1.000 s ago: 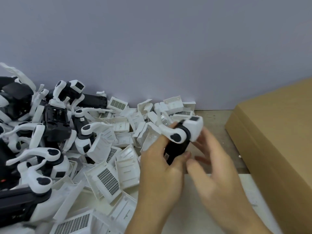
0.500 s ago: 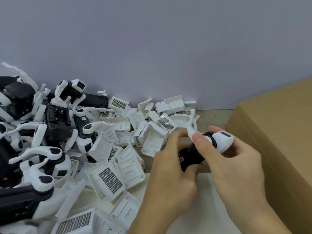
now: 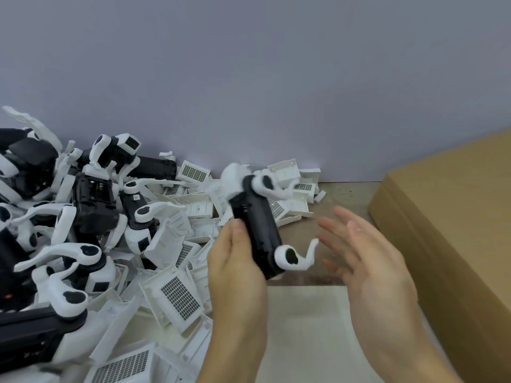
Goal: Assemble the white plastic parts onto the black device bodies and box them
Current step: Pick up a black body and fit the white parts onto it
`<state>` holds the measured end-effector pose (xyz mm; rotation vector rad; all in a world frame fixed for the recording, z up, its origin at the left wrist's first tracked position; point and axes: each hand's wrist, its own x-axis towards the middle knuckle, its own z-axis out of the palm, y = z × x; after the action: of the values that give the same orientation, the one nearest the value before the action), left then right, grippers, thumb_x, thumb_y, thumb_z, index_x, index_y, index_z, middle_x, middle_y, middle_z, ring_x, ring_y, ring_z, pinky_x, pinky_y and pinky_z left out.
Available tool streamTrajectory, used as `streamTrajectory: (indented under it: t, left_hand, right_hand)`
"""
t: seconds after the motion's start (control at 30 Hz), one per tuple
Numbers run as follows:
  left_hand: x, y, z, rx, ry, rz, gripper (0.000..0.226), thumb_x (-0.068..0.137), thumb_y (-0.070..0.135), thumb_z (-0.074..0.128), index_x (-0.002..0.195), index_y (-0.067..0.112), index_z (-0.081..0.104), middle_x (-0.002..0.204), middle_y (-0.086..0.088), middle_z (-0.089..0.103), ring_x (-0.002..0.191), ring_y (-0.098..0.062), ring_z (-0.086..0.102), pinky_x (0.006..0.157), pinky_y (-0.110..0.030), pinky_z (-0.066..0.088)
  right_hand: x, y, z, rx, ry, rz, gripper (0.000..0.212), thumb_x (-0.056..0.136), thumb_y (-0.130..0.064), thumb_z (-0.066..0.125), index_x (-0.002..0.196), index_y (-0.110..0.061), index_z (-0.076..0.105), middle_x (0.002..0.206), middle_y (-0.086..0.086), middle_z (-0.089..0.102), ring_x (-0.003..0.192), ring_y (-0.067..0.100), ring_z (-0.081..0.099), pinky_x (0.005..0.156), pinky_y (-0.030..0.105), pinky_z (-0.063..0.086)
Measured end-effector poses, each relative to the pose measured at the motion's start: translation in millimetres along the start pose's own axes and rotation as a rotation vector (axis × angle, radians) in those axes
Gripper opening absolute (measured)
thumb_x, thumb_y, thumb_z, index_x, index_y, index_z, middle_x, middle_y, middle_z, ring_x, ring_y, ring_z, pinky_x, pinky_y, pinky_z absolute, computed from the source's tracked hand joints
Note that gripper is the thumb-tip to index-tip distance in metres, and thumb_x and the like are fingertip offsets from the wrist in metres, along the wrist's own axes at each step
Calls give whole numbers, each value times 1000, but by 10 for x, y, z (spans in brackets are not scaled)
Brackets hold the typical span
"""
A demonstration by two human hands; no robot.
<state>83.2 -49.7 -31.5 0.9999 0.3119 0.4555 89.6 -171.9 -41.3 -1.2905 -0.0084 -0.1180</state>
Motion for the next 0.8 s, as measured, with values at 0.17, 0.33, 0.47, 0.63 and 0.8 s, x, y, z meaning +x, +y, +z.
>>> streamTrajectory:
  t: [0.17, 0.33, 0.47, 0.63, 0.8]
  left_hand:
    - [-13, 146, 17, -229, -78, -193, 29, 75, 44, 68, 84, 17, 70, 69, -5, 57, 57, -15, 52, 60, -31, 42]
    - [-8, 123, -5, -308, -77, -244, 28, 87, 36, 62, 75, 15, 74, 76, -5, 63, 68, -18, 56, 79, -37, 45]
    - [-15, 107, -54, -226, -160, -261, 45, 88, 46, 54, 92, 6, 75, 83, -14, 66, 71, -26, 59, 65, -37, 39]
    - [-54, 85, -52, -76, -202, -254, 64, 82, 49, 53, 122, 0, 61, 97, -28, 62, 59, -30, 49, 45, -27, 29]
    - [-68, 51, -56, -17, -267, -195, 61, 76, 47, 57, 116, 1, 62, 92, -23, 60, 58, -29, 48, 48, -31, 27]
  right_hand:
    - [26, 0, 10, 9, 36, 55, 33, 104, -19, 43, 101, -25, 75, 99, 2, 76, 94, 18, 71, 76, 37, 47]
    - [4, 28, 52, -62, -146, 73, 23, 94, -17, 56, 89, -25, 78, 79, 6, 72, 69, 16, 64, 64, 33, 47]
    - [-54, 39, 77, -122, -436, 83, 33, 69, -32, 56, 96, -35, 73, 87, 4, 74, 76, 19, 67, 66, 32, 47]
    - [-90, 42, 110, -160, -480, 47, 35, 70, -48, 62, 105, -41, 66, 90, 0, 74, 74, 19, 69, 65, 29, 44]
    - [-77, 47, 157, -133, -368, 111, 27, 80, -42, 58, 102, -29, 67, 75, 2, 70, 63, 20, 66, 60, 31, 43]
